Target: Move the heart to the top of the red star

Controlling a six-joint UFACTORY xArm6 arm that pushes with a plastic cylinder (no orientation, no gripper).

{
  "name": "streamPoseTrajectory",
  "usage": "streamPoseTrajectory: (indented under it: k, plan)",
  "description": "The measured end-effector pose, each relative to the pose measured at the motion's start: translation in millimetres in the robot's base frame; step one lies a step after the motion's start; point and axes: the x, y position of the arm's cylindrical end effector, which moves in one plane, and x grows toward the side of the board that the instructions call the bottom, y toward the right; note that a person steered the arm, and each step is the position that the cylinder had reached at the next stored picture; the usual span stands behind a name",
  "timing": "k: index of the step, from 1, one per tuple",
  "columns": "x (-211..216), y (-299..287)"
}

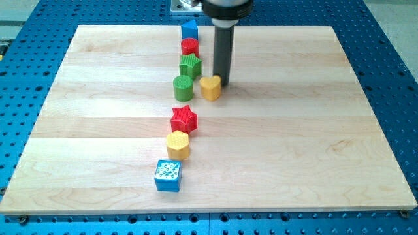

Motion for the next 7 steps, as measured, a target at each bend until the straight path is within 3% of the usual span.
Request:
streamPoseTrajectory:
  k: [1, 4, 7]
  plan:
    - [25.4, -4.6]
    - [26.7, 43.0]
    - [37.5, -8.2]
